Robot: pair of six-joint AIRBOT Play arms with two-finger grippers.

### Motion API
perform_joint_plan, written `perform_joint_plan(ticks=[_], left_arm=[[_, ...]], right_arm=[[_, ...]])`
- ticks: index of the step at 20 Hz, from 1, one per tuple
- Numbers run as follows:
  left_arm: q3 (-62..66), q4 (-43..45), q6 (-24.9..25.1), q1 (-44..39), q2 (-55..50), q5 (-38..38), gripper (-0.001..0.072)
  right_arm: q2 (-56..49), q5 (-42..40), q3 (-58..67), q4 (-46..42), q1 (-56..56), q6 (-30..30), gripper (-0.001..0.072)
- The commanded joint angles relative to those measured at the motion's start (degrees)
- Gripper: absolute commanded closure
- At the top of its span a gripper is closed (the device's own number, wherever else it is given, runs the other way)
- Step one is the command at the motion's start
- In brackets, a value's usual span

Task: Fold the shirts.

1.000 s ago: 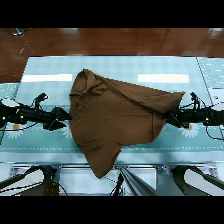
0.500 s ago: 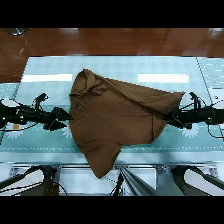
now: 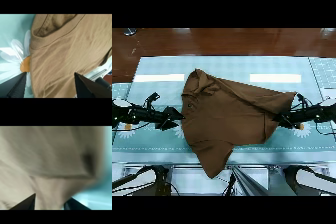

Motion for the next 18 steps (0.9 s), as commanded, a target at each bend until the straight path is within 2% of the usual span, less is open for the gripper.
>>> perform_joint_plan(ticks=[1,2,6,9,10,16,17,18], left_arm=[[0.0,0.0,0.0,0.0,0.0,0.3,0.0003],[0.0,0.0,0.0,0.0,0.0,-0.1,0.0003],[0.0,2.9,1.8,1.4,0.4,-3.1,0.0003],[-0.8,9.2,-2.1,-0.1,0.4,-4.7,0.0004],[-1.8,9.2,-2.0,-1.6,0.4,-4.7,0.0004],[-8.3,-2.4,-1.0,-18.1,0.4,6.4,0.0006],[-8.1,-4.7,-0.6,-20.9,0.4,8.6,0.0047],[-7.8,-8.3,0.9,-23.0,0.4,10.7,0.0457]], right_arm=[[-3.9,-5.2,0.4,4.0,5.7,-2.8,0.0536],[-4.0,-5.5,1.4,4.3,7.8,-4.6,0.0691],[-3.1,1.6,10.2,4.1,10.0,-5.3,0.0691],[1.5,2.0,14.9,4.2,10.0,-4.5,0.0691],[3.0,1.9,15.8,4.2,10.1,-4.2,0.0691],[8.0,3.4,15.9,4.3,10.1,-3.6,0.0691],[8.6,3.5,15.9,4.3,10.1,-3.4,0.0691],[9.0,3.6,15.9,4.3,10.1,-3.0,0.0691]])
